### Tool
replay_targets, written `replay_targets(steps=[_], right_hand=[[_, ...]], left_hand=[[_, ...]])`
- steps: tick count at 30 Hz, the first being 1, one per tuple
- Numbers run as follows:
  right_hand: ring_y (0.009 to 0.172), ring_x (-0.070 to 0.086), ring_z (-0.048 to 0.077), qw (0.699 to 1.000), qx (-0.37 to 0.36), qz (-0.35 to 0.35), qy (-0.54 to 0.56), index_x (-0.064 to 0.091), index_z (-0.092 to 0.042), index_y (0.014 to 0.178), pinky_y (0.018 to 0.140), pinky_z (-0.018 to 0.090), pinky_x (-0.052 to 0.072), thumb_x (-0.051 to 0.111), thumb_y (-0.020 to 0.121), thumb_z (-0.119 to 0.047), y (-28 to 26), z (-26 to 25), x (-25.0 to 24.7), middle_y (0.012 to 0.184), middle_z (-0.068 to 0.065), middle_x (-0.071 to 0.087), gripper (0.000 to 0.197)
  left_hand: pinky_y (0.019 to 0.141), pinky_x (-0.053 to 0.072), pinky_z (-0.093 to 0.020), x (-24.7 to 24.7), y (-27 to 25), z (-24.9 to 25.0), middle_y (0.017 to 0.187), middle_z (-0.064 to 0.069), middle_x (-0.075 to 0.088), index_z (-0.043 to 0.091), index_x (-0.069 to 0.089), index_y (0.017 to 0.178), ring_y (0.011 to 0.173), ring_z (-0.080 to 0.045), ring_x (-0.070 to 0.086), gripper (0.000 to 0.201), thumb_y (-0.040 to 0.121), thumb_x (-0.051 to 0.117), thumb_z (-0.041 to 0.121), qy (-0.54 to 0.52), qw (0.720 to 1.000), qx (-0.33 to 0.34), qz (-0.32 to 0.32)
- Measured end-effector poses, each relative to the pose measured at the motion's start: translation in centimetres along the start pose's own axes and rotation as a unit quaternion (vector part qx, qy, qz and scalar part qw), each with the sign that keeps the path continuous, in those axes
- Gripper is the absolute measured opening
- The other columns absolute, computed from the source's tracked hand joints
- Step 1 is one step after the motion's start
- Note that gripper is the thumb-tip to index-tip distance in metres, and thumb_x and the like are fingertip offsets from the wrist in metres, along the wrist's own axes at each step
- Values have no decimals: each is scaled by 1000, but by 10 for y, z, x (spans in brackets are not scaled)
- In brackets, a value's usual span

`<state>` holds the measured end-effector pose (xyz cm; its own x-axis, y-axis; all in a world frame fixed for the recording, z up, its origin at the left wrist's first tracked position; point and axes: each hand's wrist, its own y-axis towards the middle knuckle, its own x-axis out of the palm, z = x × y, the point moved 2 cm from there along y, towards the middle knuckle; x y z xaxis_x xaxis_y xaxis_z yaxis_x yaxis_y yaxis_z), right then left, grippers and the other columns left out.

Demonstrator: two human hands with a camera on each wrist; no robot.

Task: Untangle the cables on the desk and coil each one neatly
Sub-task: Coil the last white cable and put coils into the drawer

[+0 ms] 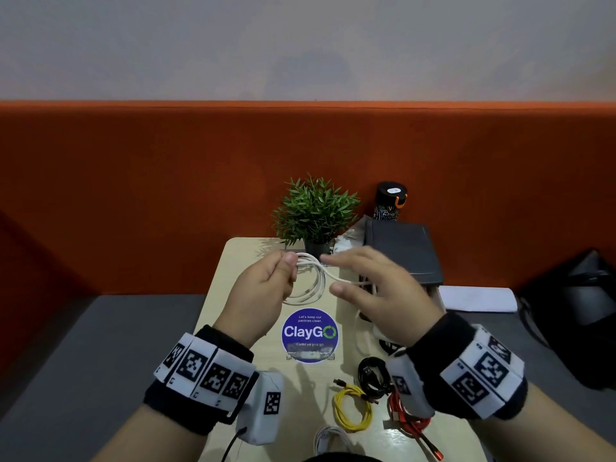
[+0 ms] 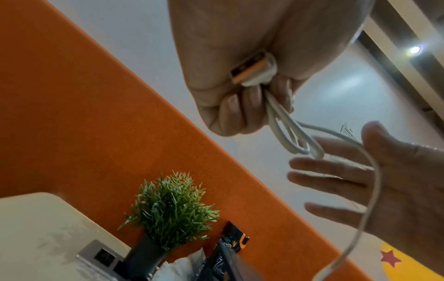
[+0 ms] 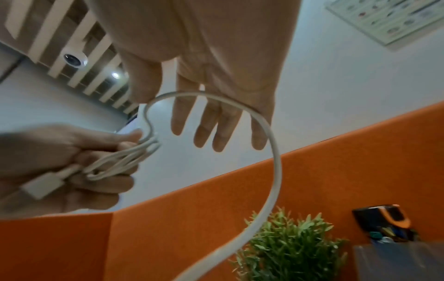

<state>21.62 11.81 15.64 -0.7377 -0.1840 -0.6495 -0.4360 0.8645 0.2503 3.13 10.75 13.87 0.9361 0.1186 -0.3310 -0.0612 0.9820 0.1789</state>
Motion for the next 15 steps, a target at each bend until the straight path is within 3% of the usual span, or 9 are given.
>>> replay_targets(steps=[3,4,7,11,15], right_hand=[[69,53,4,999,0,35,36,65,-34,113,62,20,41,51,96,-24,4,-1,8,69,-12,59,24],[65,50,4,997,9,52,50,66,-32,109,59,20,39,51,96,-22,6,1,9,63,-13,56,22],[70,54,-5,989,32,67,128,68,-32,101,61,9,38,52,96,-19,10,4,12,67,-30,60,22],[88,60,-3,980,33,67,183,70,-37,96,74,10,44,54,95,-18,15,7,18,88,-18,70,25],[65,52,-4,970,59,68,225,69,-37,93,63,11,39,54,95,-16,19,12,25,66,-23,64,26]], left_hand=[[60,33,-27,0,1,1,55,6,45,12,48,66,58,-11,39,41,101,35,29,-53,998,-20,-12],[65,34,-29,0,2,1,60,5,50,12,48,65,64,-13,42,42,101,35,28,-72,997,-28,-19],[72,34,-31,1,2,2,64,4,53,7,49,68,73,-19,41,38,100,36,22,-179,982,-57,-35],[62,43,-21,2,2,3,61,1,52,-1,52,81,59,-11,45,27,95,38,17,-315,943,-89,-63],[51,38,-19,2,3,4,66,-2,55,3,47,75,47,-9,37,29,96,37,20,-341,930,-110,-79]])
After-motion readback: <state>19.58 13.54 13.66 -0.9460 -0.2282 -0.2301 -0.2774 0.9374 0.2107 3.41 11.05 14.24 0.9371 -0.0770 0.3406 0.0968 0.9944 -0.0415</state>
